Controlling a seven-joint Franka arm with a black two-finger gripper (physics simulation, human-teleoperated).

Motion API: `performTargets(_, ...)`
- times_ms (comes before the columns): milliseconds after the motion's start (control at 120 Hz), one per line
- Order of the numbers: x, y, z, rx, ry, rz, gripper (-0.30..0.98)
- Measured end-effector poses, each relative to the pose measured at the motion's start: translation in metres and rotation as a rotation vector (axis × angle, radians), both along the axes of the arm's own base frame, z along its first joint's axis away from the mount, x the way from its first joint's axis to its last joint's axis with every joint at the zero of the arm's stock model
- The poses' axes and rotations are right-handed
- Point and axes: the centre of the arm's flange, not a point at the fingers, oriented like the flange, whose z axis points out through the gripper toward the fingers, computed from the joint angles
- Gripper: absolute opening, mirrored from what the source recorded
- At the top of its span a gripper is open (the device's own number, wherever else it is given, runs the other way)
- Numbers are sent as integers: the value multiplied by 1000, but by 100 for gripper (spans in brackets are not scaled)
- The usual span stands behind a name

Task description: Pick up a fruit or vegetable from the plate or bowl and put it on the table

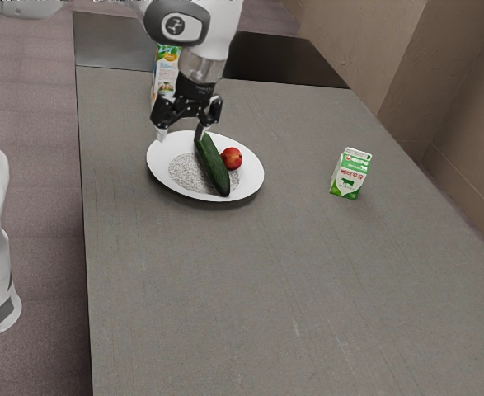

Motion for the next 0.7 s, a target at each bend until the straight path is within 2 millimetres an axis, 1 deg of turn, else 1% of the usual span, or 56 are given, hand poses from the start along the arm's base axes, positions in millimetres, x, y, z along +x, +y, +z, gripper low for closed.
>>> performTargets(58,3,9,-3,5,-20,21,69)
performTargets(142,10,36,-14,13,-23,74,69)
performTargets(200,30,54,-22,25,-20,89,69)
performTargets(250,52,62,-23,38,-25,81,69)
performTargets(300,67,65,-27,45,-27,65,69)
performTargets(367,75,65,-31,47,-37,41,69)
performTargets(408,78,64,-33,48,-44,27,69)
performTargets(467,77,64,-45,40,-44,12,69)
performTargets(600,80,76,-62,30,-43,-4,69)
performTargets(700,90,70,-75,27,-45,-47,69)
